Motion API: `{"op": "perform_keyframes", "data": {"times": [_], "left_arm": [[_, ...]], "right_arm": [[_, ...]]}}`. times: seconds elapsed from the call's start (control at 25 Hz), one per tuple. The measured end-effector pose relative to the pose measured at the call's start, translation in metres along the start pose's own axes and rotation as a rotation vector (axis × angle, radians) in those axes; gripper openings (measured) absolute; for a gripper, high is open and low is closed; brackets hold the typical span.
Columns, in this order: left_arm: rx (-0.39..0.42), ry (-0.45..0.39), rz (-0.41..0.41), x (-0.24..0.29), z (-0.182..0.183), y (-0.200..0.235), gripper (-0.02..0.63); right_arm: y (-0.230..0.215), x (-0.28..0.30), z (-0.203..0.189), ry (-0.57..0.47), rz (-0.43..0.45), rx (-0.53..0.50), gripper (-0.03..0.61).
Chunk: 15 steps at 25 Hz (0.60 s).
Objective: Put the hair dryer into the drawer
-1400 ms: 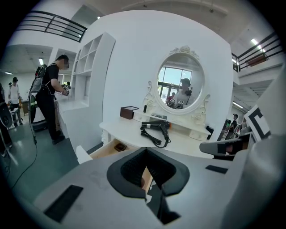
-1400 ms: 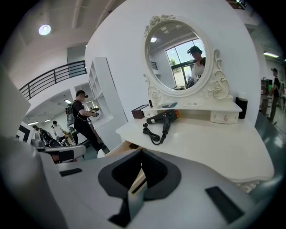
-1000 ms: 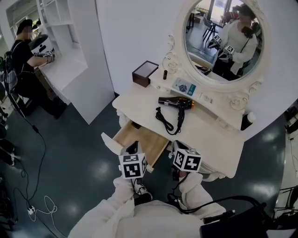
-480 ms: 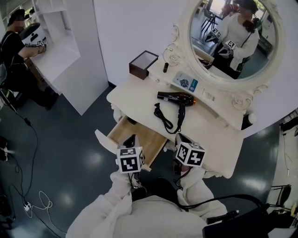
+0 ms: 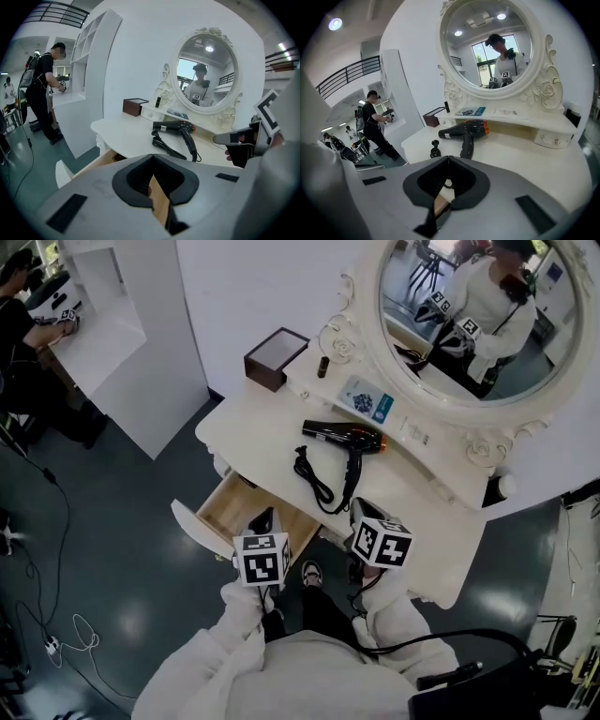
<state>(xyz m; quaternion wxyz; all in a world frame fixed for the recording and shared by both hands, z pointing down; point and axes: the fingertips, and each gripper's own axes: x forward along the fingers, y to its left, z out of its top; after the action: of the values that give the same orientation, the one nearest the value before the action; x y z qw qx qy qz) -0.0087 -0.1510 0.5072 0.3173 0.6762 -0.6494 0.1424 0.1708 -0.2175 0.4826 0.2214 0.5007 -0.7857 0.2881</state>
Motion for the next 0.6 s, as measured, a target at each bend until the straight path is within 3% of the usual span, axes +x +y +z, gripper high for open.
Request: {"op": "perform_keyframes", "data": {"times": [0.28,0.6], "left_arm": [[-0.023,-0.003,-0.02,0.022,0.009,-0.017,0.006],[-0.011,0.012,-0.042,0.057,0.024,-0.036,0.008]], "right_arm": [[-0.015,0.01,0.003,0.015,0.017,0.012,0.061],[-0.045,0.03,0.017,0.027,-0.022,0.033,0.062]]}}
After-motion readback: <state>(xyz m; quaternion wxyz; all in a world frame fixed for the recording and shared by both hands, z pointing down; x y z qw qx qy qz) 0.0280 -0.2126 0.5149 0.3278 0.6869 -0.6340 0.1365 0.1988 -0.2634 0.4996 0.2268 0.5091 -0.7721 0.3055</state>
